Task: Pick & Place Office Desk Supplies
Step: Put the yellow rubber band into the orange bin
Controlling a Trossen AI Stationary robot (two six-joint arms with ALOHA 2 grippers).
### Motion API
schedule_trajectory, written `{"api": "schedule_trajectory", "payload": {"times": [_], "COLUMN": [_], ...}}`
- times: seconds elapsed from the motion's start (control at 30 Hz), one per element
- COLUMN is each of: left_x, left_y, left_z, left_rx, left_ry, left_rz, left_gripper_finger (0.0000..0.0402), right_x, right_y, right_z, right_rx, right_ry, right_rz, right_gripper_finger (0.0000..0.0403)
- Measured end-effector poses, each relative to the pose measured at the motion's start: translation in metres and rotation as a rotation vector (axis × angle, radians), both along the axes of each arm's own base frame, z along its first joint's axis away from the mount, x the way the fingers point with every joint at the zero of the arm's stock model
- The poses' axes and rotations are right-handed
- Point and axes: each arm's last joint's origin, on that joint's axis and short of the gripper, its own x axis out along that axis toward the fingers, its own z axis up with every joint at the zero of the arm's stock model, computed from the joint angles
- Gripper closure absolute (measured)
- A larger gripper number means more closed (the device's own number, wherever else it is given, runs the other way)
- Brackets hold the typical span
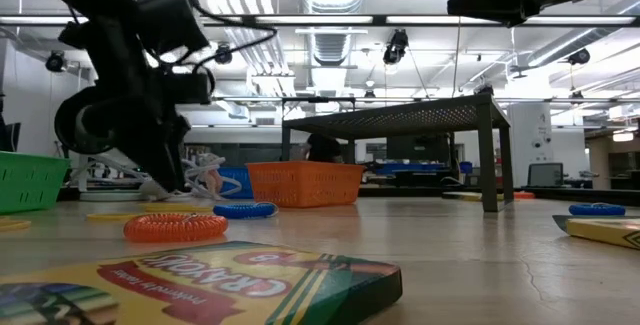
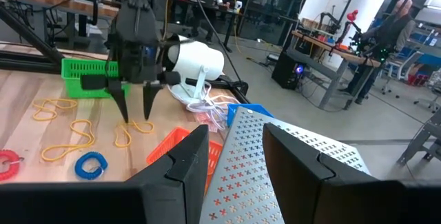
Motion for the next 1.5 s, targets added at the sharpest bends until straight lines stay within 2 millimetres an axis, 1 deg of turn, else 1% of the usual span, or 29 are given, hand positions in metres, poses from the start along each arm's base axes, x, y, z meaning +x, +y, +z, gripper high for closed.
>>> {"api": "schedule_trajectory", "payload": {"times": [0.13,0.27,0.73,1.23,1.33,1.5], "left_x": [0.002,0.002,0.002,-0.002,-0.003,0.001], "left_y": [0.0,0.0,-0.004,-0.008,-0.007,-0.007], "left_z": [-0.007,-0.01,-0.011,-0.015,-0.012,0.006], "left_rx": [-0.005,-0.008,-0.047,-0.028,-0.012,0.016], "left_ry": [0.032,0.046,0.057,0.069,0.062,-0.001], "left_rz": [-0.001,-0.002,-0.041,-0.073,-0.067,-0.084], "left_gripper_finger": [0.0206,0.0207,0.0217,0.0217,0.0217,0.0217], "right_x": [0.0,0.0,0.0,0.0,0.0,0.0], "right_y": [0.0,0.0,0.0,0.0,0.0,0.0], "right_z": [0.0,0.0,0.0,0.0,0.0,0.0], "right_rx": [0.0,0.0,0.0,0.0,-0.002,-0.002], "right_ry": [0.0,0.0,0.0,0.0,0.001,0.003], "right_rz": [0.0,0.0,0.0,0.0,0.0,0.0], "right_gripper_finger": [0.0266,0.0266,0.0266,0.0266,0.0266,0.0266]}}
